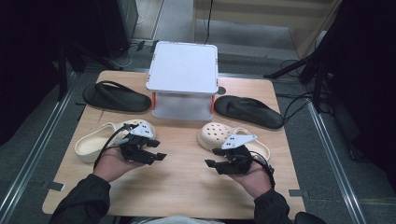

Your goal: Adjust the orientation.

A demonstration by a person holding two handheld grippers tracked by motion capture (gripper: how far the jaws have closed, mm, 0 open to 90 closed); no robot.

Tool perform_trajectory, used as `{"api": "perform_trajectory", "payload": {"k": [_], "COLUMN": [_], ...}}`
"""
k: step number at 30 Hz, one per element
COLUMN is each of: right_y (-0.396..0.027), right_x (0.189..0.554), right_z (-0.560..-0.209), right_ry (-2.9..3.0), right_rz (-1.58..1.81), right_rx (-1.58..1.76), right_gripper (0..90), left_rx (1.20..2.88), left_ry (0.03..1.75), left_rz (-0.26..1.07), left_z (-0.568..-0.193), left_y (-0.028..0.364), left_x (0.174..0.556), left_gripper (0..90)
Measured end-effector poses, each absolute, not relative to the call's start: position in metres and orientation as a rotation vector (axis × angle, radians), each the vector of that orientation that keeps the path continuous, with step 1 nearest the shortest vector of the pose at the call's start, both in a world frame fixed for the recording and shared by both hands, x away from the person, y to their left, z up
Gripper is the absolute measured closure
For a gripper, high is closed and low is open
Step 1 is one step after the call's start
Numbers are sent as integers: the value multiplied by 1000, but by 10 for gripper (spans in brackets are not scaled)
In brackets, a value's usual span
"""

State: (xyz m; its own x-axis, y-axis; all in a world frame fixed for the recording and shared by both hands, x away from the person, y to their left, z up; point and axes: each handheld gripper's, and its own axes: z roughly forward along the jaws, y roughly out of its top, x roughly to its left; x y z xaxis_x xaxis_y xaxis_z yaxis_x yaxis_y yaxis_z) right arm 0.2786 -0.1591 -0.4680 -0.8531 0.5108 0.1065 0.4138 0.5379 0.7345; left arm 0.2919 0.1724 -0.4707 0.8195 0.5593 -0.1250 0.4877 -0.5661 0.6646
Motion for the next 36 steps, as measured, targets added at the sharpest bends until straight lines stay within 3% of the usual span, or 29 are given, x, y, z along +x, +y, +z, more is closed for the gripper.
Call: {"api": "perform_trajectory", "payload": {"k": [16, 36], "right_y": [-156, -146], "right_x": [279, 290], "right_z": [-467, -466], "right_ry": [2639, 2672], "right_rz": [1233, 1231], "right_rx": [773, 754], "right_gripper": [468, 457], "left_rx": [2277, 2253], "left_ry": [780, 861], "left_rz": [115, 145], "left_z": [-468, -458], "left_y": [176, 214], "left_x": [291, 279], "left_gripper": [428, 450]}}
